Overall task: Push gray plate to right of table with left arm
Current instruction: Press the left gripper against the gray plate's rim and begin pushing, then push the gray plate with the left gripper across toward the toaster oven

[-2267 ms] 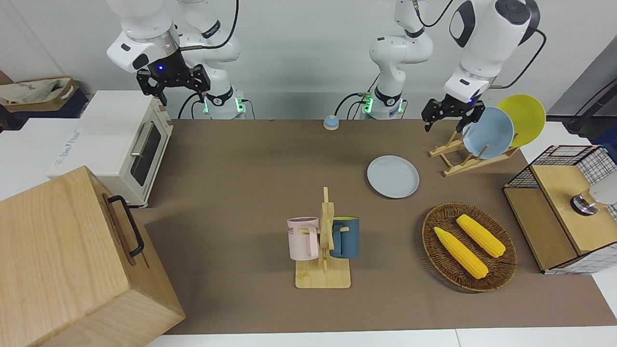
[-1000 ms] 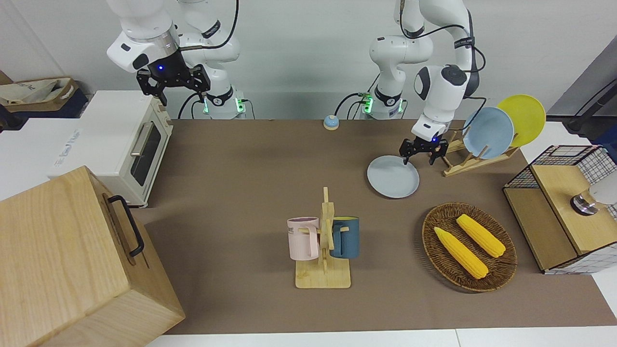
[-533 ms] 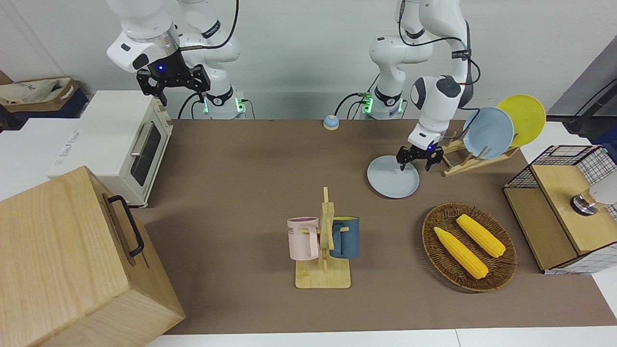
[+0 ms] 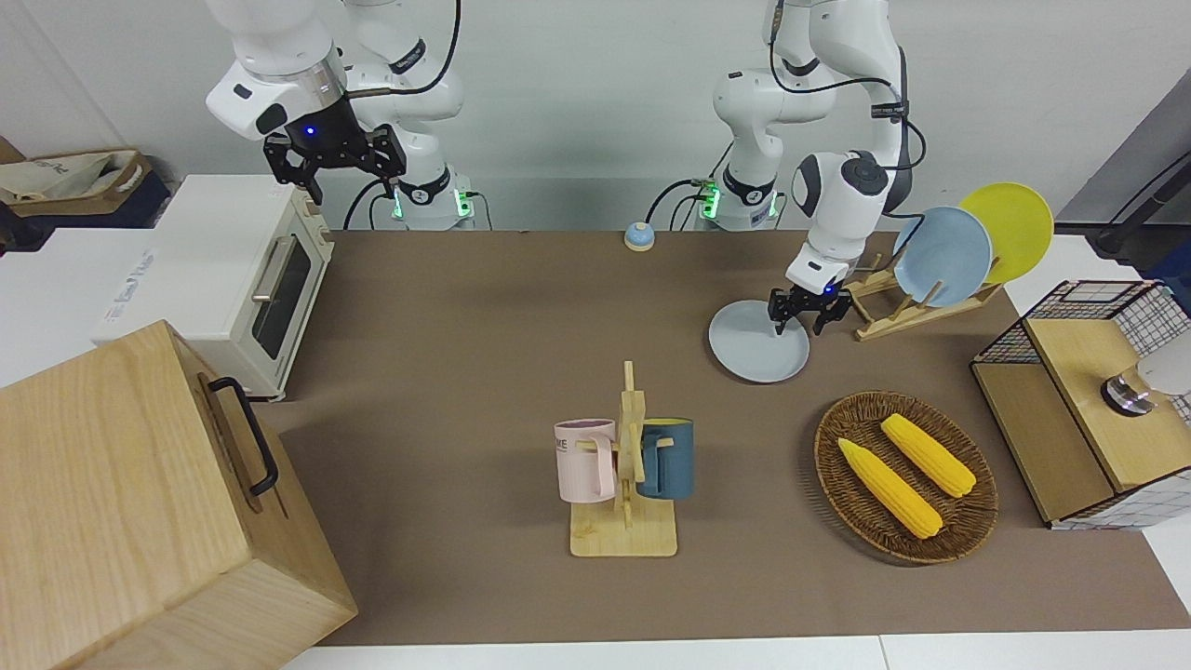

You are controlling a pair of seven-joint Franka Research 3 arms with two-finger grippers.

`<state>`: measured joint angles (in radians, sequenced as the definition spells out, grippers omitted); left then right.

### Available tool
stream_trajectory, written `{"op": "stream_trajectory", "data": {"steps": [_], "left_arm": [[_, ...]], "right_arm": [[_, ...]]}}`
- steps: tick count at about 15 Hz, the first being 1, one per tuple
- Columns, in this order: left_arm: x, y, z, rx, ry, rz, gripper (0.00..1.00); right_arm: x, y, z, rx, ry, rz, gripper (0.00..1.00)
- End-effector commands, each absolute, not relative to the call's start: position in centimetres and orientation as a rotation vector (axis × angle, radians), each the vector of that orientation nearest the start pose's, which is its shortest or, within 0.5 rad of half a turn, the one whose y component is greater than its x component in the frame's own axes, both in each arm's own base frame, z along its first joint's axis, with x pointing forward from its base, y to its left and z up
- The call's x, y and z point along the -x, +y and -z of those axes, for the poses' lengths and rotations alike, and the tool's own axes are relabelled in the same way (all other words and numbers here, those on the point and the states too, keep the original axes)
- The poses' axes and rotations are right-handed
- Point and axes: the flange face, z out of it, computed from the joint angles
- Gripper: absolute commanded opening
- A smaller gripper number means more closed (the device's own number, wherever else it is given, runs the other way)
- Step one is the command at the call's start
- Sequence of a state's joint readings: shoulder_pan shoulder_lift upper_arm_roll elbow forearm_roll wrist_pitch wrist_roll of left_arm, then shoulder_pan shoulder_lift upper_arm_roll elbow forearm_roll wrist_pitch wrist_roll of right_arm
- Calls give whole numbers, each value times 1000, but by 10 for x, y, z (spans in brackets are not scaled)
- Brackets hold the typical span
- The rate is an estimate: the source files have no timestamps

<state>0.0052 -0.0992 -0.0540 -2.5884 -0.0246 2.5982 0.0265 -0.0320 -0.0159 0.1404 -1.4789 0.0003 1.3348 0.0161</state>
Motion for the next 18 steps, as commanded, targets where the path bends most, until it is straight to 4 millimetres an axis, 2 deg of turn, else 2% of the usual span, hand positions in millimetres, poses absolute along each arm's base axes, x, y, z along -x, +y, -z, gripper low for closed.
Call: {"op": "stream_trajectory", "data": {"steps": [1,12,13,18], "left_arm": [[-448,-18,-302,3144,61,193,13],[-450,-26,-286,3154,59,174,0],[-449,-32,-286,3163,50,173,0],[-444,-86,-286,3192,6,164,0]], "right_arm": [[-518,56,-660,3139,-121,-208,983],[-518,56,-660,3139,-121,-208,983],[-518,56,-660,3140,-119,-208,983],[-518,57,-660,3140,-121,-208,983]]}}
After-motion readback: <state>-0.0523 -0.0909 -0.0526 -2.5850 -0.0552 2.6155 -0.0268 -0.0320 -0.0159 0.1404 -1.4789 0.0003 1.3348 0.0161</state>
